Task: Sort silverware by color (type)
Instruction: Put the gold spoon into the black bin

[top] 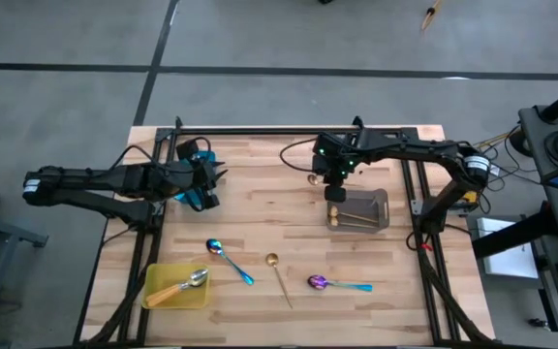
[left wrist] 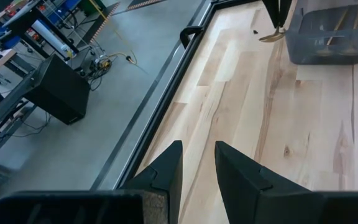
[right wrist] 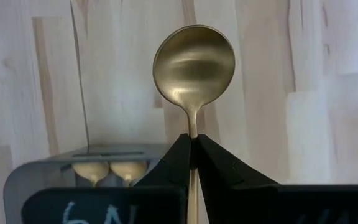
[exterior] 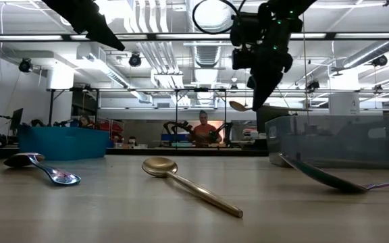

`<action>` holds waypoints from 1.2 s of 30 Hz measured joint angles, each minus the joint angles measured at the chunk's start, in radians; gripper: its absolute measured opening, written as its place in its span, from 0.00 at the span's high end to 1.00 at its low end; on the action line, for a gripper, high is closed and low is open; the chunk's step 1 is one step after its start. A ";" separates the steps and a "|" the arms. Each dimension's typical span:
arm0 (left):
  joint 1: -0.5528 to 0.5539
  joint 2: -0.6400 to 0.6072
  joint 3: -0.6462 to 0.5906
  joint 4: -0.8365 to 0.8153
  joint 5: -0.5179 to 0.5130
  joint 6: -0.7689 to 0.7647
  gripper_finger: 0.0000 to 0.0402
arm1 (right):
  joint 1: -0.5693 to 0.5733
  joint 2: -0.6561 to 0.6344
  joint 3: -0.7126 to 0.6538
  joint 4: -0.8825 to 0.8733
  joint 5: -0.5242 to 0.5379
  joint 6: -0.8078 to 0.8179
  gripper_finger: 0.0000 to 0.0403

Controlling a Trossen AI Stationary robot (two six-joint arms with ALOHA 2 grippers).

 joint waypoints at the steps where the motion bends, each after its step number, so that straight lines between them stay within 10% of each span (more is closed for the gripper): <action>1: 0.000 0.000 0.000 0.000 0.000 0.000 0.81 | 0.000 -0.009 -0.014 0.005 0.002 0.005 0.97; 36: -0.003 -0.273 -0.254 0.280 0.182 -0.056 0.81 | 0.022 -0.060 -0.204 0.196 0.007 0.042 0.97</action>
